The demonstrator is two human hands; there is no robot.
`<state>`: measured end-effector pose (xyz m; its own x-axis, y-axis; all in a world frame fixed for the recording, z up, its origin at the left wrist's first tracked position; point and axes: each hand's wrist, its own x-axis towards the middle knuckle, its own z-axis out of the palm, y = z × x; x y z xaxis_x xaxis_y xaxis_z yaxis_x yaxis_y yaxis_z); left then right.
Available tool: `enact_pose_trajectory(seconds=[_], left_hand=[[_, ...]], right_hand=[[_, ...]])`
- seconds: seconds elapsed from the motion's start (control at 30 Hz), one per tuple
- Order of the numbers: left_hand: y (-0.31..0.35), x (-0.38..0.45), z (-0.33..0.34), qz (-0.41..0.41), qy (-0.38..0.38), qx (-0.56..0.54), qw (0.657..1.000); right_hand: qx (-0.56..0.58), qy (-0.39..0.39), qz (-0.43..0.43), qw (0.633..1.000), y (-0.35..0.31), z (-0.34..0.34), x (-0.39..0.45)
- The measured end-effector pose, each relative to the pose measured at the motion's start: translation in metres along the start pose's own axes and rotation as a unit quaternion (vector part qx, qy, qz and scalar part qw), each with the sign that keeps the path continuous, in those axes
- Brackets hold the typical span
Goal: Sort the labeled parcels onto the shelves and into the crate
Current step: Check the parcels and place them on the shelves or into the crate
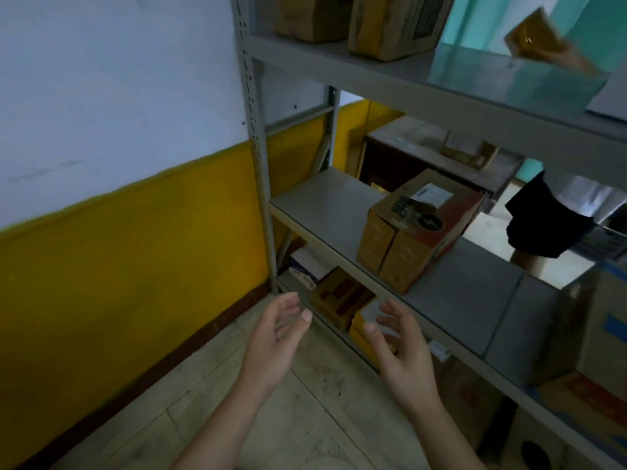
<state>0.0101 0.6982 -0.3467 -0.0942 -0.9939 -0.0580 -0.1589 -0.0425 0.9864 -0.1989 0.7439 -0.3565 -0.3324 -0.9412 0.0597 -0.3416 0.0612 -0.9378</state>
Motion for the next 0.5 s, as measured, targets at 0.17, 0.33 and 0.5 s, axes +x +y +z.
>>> enact_pose_trajectory(seconds=[0.17, 0.33, 0.5], left_hand=[[-0.005, 0.071, -0.046, -0.012, -0.076, 0.038, 0.996], [-0.015, 0.135, -0.068, -0.024, -0.12, 0.054, 0.991], [-0.032, 0.196, -0.073, -0.037, -0.148, 0.06, 0.987]], right_hand=[[-0.007, 0.055, 0.03, 0.998, -0.015, 0.064, 0.027], [-0.019, 0.08, 0.058, 0.995, -0.015, 0.108, 0.057], [-0.029, 0.097, 0.075, 0.992, -0.002, 0.137, 0.104]])
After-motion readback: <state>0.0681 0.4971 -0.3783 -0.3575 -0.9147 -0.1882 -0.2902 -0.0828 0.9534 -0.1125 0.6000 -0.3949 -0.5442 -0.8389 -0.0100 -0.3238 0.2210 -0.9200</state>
